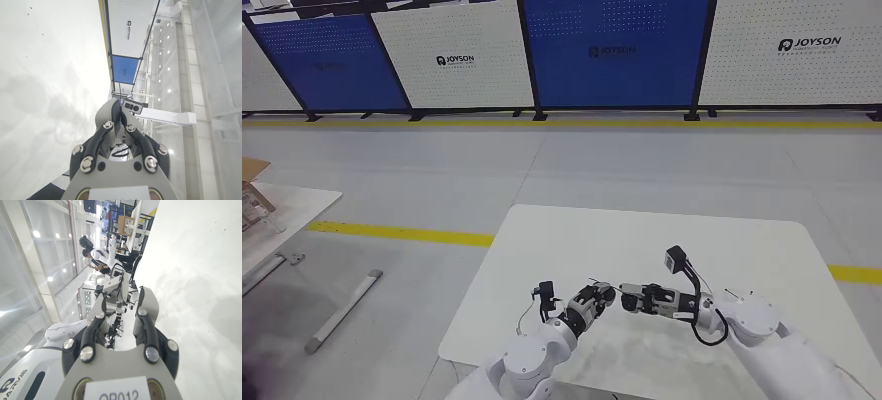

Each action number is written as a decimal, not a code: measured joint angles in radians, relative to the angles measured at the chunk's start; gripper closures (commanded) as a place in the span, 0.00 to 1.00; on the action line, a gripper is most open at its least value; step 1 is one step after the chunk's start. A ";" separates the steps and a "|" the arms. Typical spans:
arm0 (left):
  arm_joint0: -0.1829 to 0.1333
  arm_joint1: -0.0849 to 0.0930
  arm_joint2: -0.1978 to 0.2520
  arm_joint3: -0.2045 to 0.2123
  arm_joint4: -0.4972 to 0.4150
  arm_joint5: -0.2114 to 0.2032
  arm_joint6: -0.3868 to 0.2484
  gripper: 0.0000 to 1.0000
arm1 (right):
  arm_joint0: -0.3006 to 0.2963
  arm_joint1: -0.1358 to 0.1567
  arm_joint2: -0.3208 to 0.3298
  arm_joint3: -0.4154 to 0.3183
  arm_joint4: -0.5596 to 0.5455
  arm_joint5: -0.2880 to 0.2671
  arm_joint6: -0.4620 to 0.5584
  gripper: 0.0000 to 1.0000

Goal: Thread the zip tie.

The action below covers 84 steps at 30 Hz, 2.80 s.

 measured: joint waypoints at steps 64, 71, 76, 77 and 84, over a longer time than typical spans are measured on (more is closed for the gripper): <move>-0.019 -0.012 -0.057 0.061 0.035 -0.050 -0.153 0.00 | -0.040 -0.014 0.096 -0.011 -0.026 0.030 0.108 1.00; -0.015 -0.013 -0.062 0.061 0.030 -0.057 -0.157 0.00 | -0.064 -0.012 0.107 -0.035 -0.046 0.047 0.076 1.00; -0.015 -0.013 -0.060 0.062 0.030 -0.061 -0.163 0.00 | -0.063 -0.012 0.107 -0.034 -0.045 0.046 0.076 1.00; -0.015 -0.014 -0.059 0.063 0.034 -0.066 -0.173 0.00 | -0.063 -0.012 0.107 -0.034 -0.045 0.046 0.076 1.00; -0.001 -0.011 -0.061 0.063 0.085 -0.090 -0.208 0.53 | -0.063 -0.012 0.107 -0.034 -0.045 0.046 0.076 1.00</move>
